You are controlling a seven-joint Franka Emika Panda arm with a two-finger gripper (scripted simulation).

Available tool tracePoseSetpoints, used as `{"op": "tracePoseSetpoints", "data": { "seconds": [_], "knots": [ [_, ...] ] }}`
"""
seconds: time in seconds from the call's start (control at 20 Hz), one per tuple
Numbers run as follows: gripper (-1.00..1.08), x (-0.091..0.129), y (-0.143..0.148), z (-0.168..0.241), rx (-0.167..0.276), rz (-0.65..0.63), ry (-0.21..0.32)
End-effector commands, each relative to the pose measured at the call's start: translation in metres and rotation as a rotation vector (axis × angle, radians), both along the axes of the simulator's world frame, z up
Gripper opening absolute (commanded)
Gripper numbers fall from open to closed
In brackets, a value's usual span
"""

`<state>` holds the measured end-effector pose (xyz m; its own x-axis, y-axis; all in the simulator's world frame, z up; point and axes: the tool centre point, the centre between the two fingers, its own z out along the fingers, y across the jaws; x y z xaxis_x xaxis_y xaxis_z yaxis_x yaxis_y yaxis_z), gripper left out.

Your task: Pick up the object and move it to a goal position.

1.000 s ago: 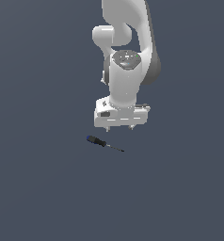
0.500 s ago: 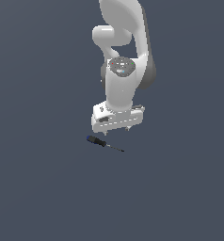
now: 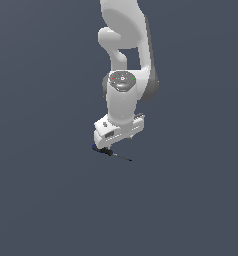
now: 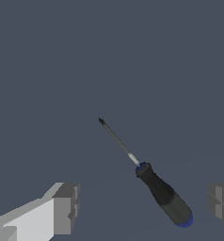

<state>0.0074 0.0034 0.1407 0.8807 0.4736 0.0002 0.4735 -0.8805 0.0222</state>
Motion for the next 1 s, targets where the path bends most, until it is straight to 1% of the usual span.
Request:
{"op": "tracePoseSetpoints", "data": {
  "seconds": [0.0, 0.95],
  "knots": [
    [1.0, -0.001, -0.004, -0.007, -0.001, 0.064, 0.002],
    [1.0, -0.009, -0.033, -0.057, 0.007, 0.53, 0.016]
  ]
}}
